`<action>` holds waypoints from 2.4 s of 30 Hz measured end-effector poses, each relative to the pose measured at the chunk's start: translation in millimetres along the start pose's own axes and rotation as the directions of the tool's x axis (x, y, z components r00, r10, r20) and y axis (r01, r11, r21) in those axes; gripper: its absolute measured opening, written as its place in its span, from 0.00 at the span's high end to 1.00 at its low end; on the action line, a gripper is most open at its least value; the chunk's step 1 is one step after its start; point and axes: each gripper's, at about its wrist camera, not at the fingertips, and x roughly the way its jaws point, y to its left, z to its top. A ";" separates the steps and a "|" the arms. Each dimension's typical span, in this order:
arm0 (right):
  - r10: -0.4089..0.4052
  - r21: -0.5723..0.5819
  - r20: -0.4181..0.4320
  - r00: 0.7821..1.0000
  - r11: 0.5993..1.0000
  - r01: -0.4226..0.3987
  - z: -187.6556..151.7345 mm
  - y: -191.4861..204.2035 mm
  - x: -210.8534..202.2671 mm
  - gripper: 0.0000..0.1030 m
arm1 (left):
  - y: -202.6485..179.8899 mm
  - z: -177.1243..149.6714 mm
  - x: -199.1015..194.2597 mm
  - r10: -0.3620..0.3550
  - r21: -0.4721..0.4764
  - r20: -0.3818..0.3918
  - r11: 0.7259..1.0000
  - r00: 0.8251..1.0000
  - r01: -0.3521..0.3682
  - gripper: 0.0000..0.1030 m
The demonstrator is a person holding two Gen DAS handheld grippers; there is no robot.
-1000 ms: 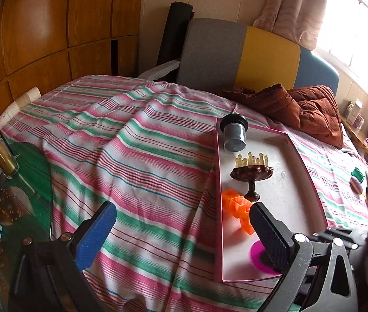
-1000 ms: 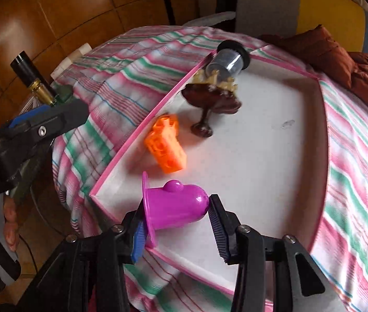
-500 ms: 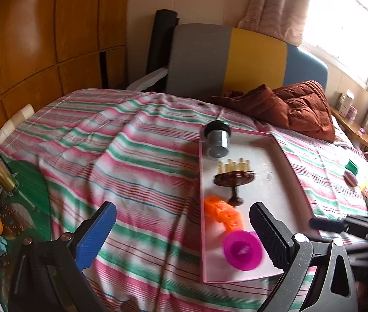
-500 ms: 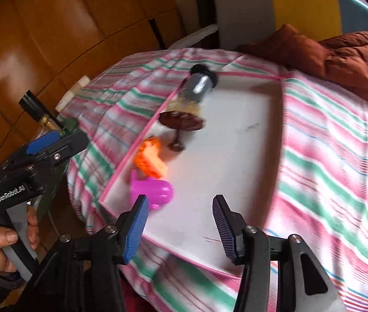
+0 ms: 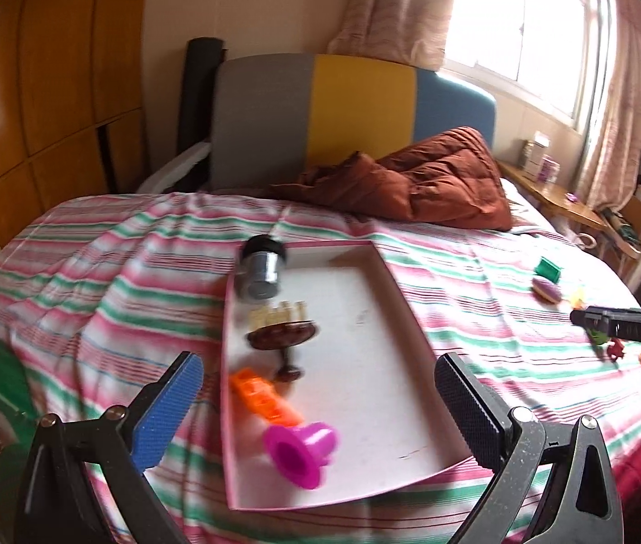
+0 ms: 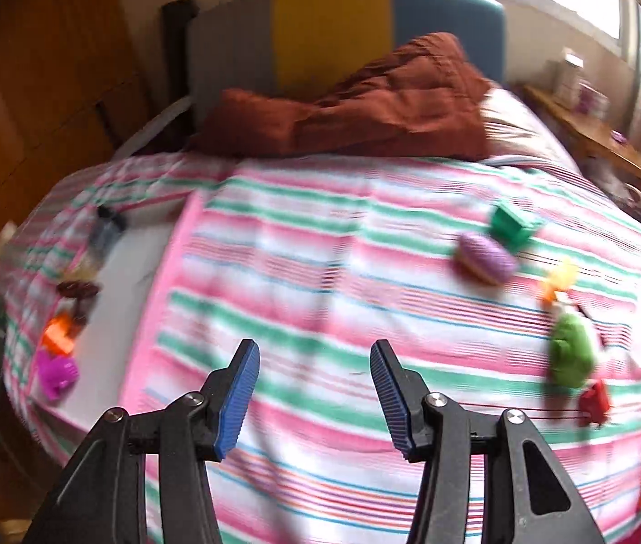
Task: Organize rigid objects
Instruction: 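Lower the magenta cup into the tray and open the right tool, then move the left tool toward the purple egg-shaped toy on the bed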
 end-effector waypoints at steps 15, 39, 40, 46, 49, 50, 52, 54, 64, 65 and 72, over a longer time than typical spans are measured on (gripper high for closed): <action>-0.281 0.659 0.066 0.957 0.732 0.170 -39.9 -211.8 -33.7 0.50 | -87.0 15.3 25.7 -0.147 0.112 -0.062 0.982 0.987 0.153 0.00; -0.182 0.683 0.119 0.976 0.729 0.053 -42.3 -212.4 -32.9 0.50 | -287.0 41.2 163.4 -0.333 0.294 -0.340 0.851 0.880 0.435 0.00; -0.175 0.683 0.119 0.977 0.729 0.047 -42.2 -212.7 -31.9 0.50 | -295.0 42.9 170.2 -0.337 0.300 -0.347 0.844 0.875 0.444 0.00; -0.149 0.684 0.126 0.981 0.729 0.023 -40.9 -213.2 -28.8 0.50 | -342.5 52.8 216.9 -0.333 0.338 -0.393 0.814 0.857 0.472 0.00; -0.123 0.681 0.133 0.983 0.732 -0.001 -40.5 -212.3 -27.1 0.50 | -362.9 56.6 237.4 -0.311 0.367 -0.408 0.805 0.858 0.466 0.00; -0.115 0.680 0.137 0.984 0.733 -0.009 -40.2 -212.1 -26.8 0.50 | -368.7 57.2 243.7 -0.301 0.379 -0.408 0.803 0.862 0.460 0.00; -0.102 0.682 0.147 0.984 0.731 -0.026 -40.3 -212.2 -27.0 0.50 | -378.4 59.3 256.4 -0.280 0.398 -0.401 0.804 0.872 0.442 0.00; -0.090 0.684 0.152 0.984 0.729 -0.039 -40.5 -212.6 -26.7 0.50 | -387.1 61.3 269.7 -0.263 0.407 -0.413 0.803 0.872 0.435 0.00; -0.039 0.695 0.185 0.982 0.712 -0.103 -40.6 -214.8 -26.1 0.50 | -411.3 54.7 307.1 -0.189 0.459 -0.434 0.795 0.881 0.397 0.00; -0.036 0.695 0.185 0.982 0.711 -0.105 -40.2 -215.0 -25.7 0.50 | -411.1 53.1 310.0 -0.181 0.456 -0.436 0.800 0.881 0.390 0.00; -0.025 0.698 0.183 0.983 0.707 -0.112 -40.6 -215.0 -23.9 0.50 | -401.7 52.2 312.5 -0.174 0.425 -0.429 0.827 0.886 0.369 0.00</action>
